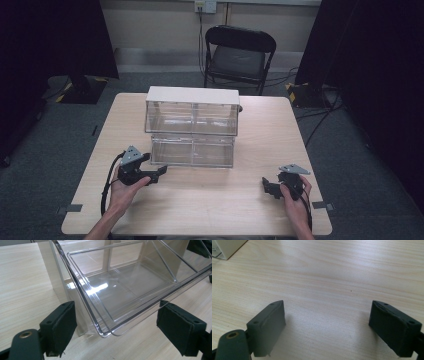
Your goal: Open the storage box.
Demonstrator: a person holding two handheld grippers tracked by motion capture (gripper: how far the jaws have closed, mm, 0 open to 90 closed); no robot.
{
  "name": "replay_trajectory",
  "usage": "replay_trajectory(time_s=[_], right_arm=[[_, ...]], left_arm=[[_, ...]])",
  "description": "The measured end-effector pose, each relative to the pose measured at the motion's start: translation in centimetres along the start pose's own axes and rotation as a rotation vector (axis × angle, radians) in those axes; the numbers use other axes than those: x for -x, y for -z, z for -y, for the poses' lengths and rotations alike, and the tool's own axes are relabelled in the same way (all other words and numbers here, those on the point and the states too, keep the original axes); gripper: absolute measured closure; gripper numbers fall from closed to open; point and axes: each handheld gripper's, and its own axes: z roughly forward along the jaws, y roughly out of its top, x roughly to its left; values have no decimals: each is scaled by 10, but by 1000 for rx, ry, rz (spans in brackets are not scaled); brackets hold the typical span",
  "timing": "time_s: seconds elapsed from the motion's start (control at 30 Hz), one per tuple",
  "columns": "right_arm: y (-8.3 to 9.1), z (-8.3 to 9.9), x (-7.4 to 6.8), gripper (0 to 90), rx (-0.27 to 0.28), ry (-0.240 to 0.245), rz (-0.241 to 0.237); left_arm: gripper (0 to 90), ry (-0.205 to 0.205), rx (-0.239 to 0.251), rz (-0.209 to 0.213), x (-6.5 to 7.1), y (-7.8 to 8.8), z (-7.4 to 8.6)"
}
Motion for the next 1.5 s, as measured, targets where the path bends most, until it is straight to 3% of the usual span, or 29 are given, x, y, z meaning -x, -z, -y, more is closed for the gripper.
replay_trajectory(time_s=[0.8, 1.03, 1.5], right_arm=[[0, 0, 0, 125, -1, 3, -3], [0, 0, 0, 125, -1, 3, -3], [0, 0, 0, 125, -1, 4, -2]], left_arm=[[156, 17, 4, -7, -5, 4, -9], [156, -6, -10, -8, -6, 1, -15], [160, 4, -1, -20, -9, -2, -23]])
